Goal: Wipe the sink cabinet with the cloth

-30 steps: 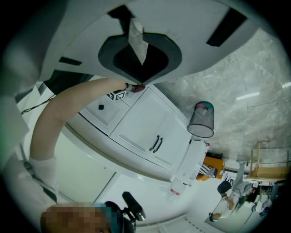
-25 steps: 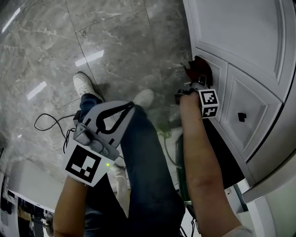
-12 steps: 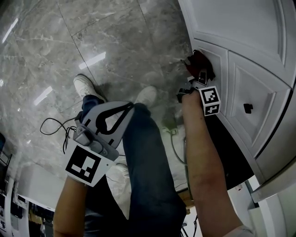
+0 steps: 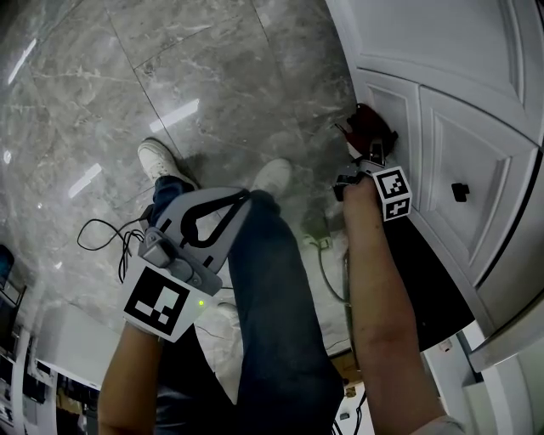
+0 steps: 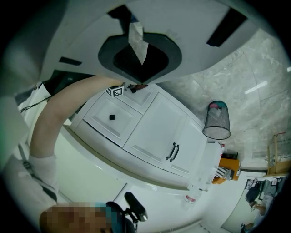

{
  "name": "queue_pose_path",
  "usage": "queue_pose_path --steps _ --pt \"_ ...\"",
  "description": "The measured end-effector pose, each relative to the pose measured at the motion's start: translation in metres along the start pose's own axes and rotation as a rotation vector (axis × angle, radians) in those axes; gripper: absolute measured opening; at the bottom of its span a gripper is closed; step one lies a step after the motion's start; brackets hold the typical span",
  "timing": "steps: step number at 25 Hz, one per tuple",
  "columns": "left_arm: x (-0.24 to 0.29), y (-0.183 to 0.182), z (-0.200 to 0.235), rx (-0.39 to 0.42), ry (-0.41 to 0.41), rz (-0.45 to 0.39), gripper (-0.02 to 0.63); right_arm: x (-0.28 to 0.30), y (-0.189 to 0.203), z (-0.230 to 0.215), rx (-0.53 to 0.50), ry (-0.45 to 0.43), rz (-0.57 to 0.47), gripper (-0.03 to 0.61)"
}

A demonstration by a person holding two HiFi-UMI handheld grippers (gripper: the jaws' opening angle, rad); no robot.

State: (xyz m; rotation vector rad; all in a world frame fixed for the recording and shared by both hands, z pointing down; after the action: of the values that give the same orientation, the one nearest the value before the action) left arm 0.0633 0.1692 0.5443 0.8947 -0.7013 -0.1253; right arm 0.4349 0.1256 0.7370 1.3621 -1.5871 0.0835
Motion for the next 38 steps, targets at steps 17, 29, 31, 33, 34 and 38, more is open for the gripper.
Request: queue_pose_path --steps 17,29,31,33,34,38 --pt "-0.003 -0.033 -0.016 0.004 0.088 -0.01 0.011 -0.091 -0.044 -0.01 -0.001 0.095 -0.034 0.077" --pt "-0.021 -0.061 -0.001 0.067 0.141 -0.003 0.011 -0.158 -0.065 -0.024 -0.011 0.194 -0.162 0.077" --pt "-0.025 -0.063 -0.001 0.076 0.154 0.003 0.011 -0.165 -0.067 -0.019 -0.031 0.185 -0.169 0.077" --pt "-0.028 -0.066 -0.001 0.081 0.164 0.007 0.011 -0.171 -0.067 -0.012 -0.044 0.179 -0.173 0.077" --pt "-0.03 -0.068 -0.001 0.086 0.168 0.008 0.011 -0.174 -0.067 -0.007 -0.055 0.171 -0.173 0.077" --pt "-0.033 -0.081 -0.004 0.135 0.179 0.001 0.011 -0.187 -0.061 0.019 -0.118 0.115 -0.148 0.077"
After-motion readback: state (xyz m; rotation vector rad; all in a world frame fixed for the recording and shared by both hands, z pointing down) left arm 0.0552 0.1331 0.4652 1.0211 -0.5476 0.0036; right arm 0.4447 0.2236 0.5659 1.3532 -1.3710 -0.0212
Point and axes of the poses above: the fingertips, and each gripper's own axes: x forward along the fingers, z to its left, y out of its underside, the point moved 6 cm from there along -x, backward along the fingers, and after that the axes turned 6 degrees about x, right-handed, at the moved point
